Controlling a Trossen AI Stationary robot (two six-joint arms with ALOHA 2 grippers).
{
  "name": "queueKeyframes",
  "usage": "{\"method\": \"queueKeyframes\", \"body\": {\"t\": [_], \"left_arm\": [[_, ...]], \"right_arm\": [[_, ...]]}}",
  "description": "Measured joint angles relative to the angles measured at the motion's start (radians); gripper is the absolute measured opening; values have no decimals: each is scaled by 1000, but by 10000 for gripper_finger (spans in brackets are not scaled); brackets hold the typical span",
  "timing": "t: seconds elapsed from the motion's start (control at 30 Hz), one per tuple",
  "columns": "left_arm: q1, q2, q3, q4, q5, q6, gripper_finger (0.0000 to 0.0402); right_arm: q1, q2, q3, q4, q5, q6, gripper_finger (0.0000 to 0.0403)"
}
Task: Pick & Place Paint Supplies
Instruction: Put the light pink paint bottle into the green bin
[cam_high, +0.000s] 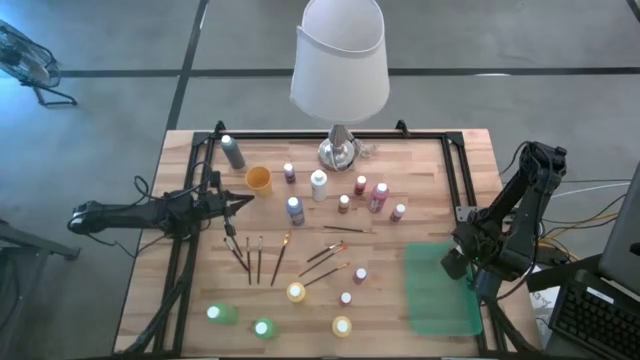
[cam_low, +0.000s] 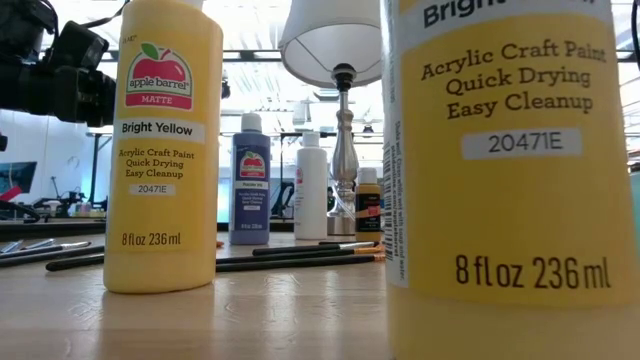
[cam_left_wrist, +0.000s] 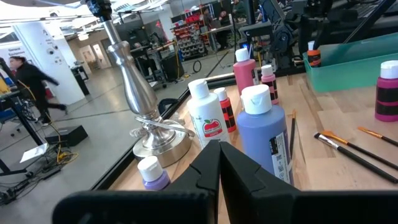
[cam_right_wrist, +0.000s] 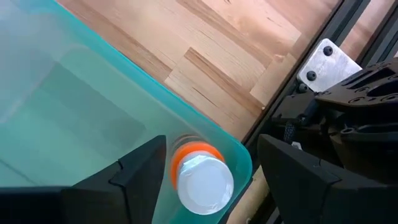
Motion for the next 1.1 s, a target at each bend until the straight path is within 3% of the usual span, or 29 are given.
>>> {"method": "queueKeyframes", "body": {"t": [0.27, 0.43, 0.77, 1.1], "left_arm": [[-1, 0, 0, 0, 0, 0, 13], [-1, 0, 0, 0, 0, 0, 13], [0, 0, 0, 0, 0, 0, 13], [0, 0, 0, 0, 0, 0, 13]], "right_arm": [[-20, -1, 111, 4, 210, -51, 245], [-88, -1, 181, -15, 284, -142, 226], [-338, -10, 229, -15, 288, -490, 212], [-539, -103, 224, 78, 282, -755, 210]]}}
